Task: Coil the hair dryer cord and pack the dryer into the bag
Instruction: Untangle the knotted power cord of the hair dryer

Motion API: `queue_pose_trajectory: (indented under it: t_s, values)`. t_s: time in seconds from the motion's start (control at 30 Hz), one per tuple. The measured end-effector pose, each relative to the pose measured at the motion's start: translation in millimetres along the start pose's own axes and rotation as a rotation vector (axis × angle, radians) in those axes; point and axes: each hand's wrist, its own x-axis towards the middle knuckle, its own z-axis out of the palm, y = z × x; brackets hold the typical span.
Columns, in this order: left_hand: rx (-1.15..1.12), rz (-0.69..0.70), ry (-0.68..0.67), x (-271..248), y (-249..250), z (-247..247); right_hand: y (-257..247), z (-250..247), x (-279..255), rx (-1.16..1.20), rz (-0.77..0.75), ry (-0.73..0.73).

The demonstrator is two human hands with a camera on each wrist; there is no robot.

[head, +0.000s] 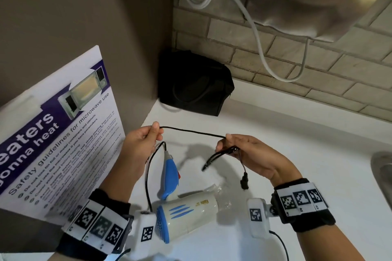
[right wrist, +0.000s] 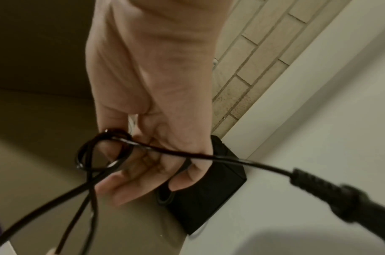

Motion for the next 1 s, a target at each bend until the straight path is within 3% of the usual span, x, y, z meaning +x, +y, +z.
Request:
queue_pose_trajectory:
  t_s: [0.2,0.33,0.47,0.7,1.0]
  values:
    - [0.107,-0.01,-0.024,-1.8,-9.5,0.7,3.1,-2.9,4.9,0.259,-0.037,0.121]
    - [0.112,-0.022,-0.024,-0.3,-13.5,0.5,2.3,-1.4,7.1,0.26,-0.013,0.189]
    - [0.062,-0.049,-0.029,1.2,-15.5,-0.2,7.9,-8.1,11.8,0.25,0.025,0.253]
    - [-0.075,-0.128,-0.043,4.6,-27.4,-3.0,28.5,-35.2,27.5,0.336,0.13,0.487]
    - [-0.275,-0.281,0.002,10.1,-34.5,-7.6,53.4,-65.8,36.8,0.431,0.326,0.614]
